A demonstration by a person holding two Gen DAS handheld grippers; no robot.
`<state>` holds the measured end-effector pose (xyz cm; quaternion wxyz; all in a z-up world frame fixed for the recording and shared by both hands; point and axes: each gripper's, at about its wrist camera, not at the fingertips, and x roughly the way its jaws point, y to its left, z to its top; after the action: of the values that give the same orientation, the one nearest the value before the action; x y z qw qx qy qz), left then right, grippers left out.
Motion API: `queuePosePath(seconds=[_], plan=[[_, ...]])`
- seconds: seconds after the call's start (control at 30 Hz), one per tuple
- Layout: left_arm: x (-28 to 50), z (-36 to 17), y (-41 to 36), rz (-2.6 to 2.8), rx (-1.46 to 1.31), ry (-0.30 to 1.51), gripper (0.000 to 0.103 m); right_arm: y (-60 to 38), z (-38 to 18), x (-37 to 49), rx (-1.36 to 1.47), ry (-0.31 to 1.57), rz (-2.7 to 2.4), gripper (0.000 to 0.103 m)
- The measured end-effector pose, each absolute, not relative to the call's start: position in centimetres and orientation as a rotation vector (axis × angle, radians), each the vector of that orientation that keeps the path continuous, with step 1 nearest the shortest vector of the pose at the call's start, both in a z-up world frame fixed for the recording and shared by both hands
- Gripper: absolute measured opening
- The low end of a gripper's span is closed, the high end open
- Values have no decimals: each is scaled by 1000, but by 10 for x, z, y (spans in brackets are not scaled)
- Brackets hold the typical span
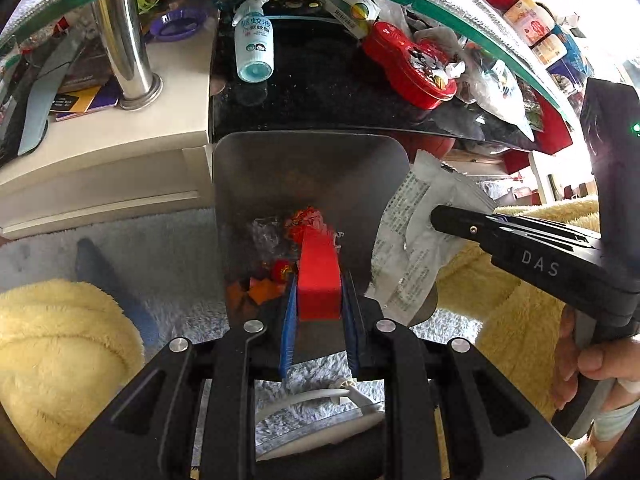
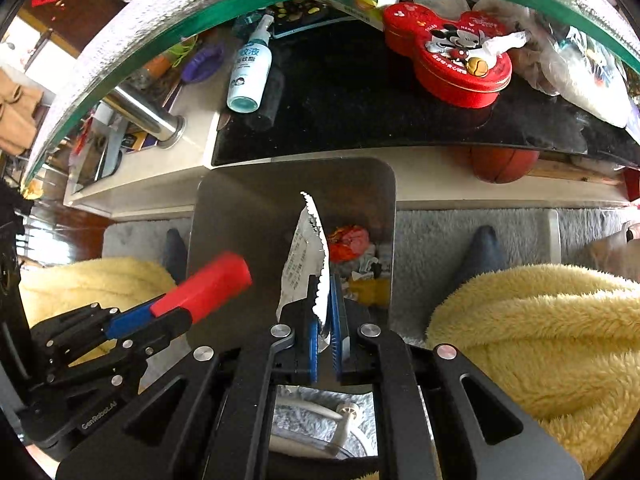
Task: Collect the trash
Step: 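Carry the red block and foil sachet to the grey bin and open both grippers, then grasp the white tube with the left gripper while the right gripper grasps the blister pack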
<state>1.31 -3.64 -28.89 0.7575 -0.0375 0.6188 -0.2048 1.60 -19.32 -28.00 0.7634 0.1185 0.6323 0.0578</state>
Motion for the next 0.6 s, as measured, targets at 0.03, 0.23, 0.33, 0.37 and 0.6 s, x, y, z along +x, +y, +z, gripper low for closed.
queuePosePath(seconds=[0.03, 0.23, 0.33, 0.37, 0.6], plan=[[14, -289, -36, -448, -81, 1347, 19, -194, -281, 17, 262, 1376, 126, 9], [16, -283, -33, -433, -78, 1325, 28, -198, -282, 21, 285, 1377, 111, 28], [19, -279, -30, -419, -78, 1312, 33, -199, -279, 23, 286, 1361, 106, 51], [19, -278, -29, -414, -78, 1308, 37, -199, -277, 24, 286, 1359, 105, 51], [27, -262, -20, -372, -71, 1264, 71, -201, -255, 33, 250, 1303, 66, 84]])
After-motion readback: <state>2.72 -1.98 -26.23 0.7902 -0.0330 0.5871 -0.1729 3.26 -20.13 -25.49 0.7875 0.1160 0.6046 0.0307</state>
